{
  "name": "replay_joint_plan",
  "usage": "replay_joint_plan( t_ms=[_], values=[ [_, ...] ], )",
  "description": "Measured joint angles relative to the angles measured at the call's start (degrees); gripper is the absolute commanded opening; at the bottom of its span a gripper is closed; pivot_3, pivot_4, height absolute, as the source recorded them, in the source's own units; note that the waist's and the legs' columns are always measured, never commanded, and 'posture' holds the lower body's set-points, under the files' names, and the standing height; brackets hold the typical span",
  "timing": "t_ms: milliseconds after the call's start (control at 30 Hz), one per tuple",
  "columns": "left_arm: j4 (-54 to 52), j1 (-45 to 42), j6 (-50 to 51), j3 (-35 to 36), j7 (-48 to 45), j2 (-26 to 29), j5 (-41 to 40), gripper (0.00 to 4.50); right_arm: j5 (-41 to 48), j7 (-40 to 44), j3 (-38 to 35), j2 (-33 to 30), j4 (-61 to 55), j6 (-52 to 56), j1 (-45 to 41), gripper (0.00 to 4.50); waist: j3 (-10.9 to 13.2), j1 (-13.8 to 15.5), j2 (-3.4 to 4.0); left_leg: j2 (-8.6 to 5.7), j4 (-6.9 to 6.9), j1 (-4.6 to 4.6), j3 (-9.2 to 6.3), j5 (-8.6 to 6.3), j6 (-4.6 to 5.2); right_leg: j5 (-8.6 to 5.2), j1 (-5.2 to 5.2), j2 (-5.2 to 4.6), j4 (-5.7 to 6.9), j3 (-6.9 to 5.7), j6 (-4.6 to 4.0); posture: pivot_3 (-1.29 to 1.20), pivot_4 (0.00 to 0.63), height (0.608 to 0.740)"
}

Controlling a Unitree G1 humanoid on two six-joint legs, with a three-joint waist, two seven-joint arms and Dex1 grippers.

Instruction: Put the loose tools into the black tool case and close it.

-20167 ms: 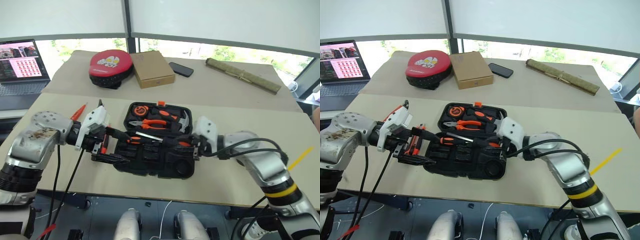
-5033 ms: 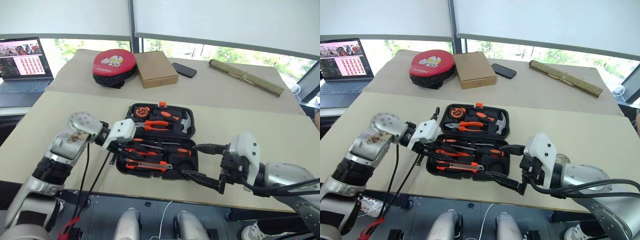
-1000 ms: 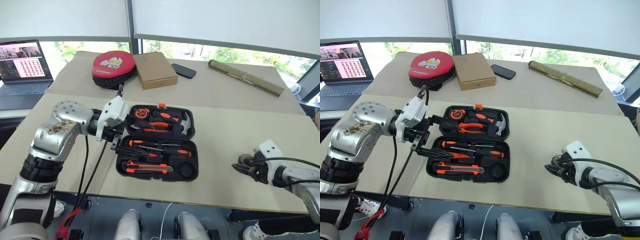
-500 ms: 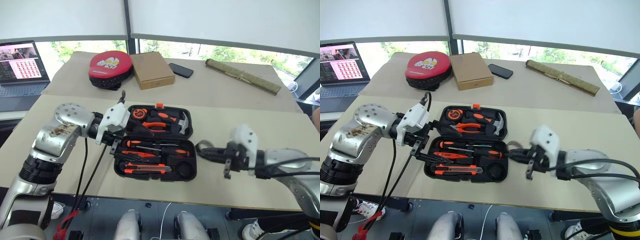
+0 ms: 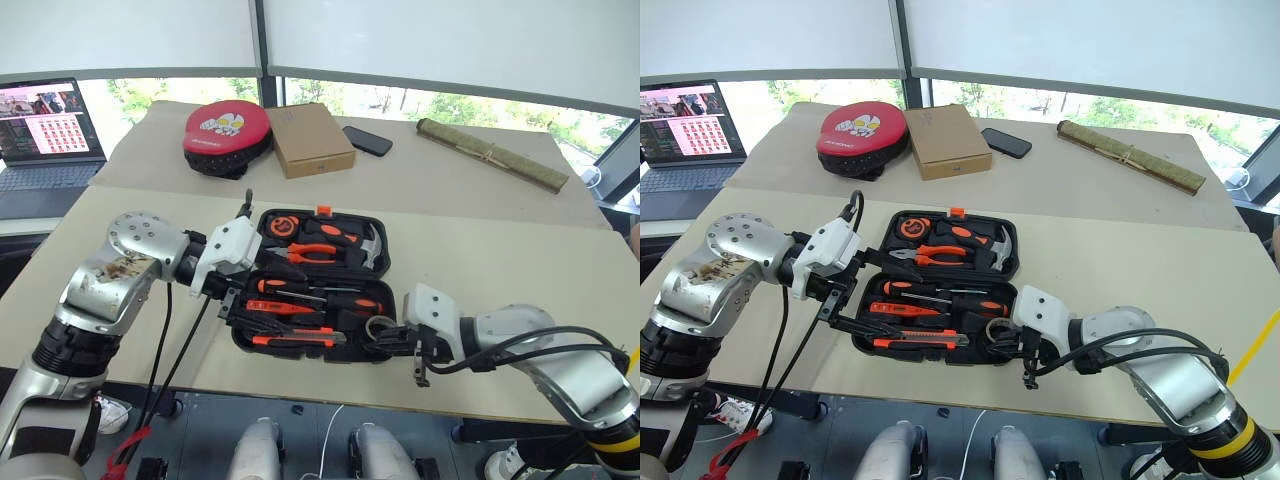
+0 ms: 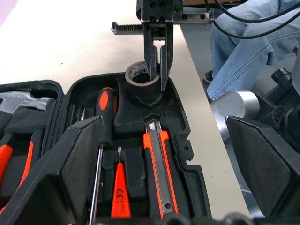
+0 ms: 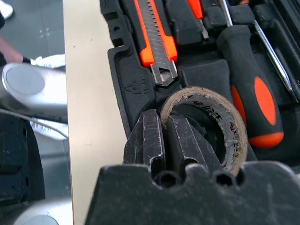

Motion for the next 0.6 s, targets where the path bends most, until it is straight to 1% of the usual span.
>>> replay_joint_plan(
  t_ms=[433,600],
  values=[
    [0.3,-0.2,0.6,0.0,0.7,-0.5,0.0,4.5,-3.3,1.4,1.7,0.9,-0.3,-0.8,-1.3,0.07,0.0,-0.5,-0.02,0.02,0.0,0.08,0.0,0.0,0.0,0.0,0.04,0.02,0.04,0.0,-0.02,0.0,0.15,0.74],
    [1.3,-0.2,-0.5,0.0,0.6,-0.7,0.1,4.5,-3.3,1.2,2.8,2.7,-1.0,0.4,-2.0,0.07,0.0,-0.6,-0.01,0.02,0.0,0.05,0.01,0.0,0.0,-0.01,0.01,0.02,0.06,0.01,-0.03,0.0,0.15,0.74]
  ],
)
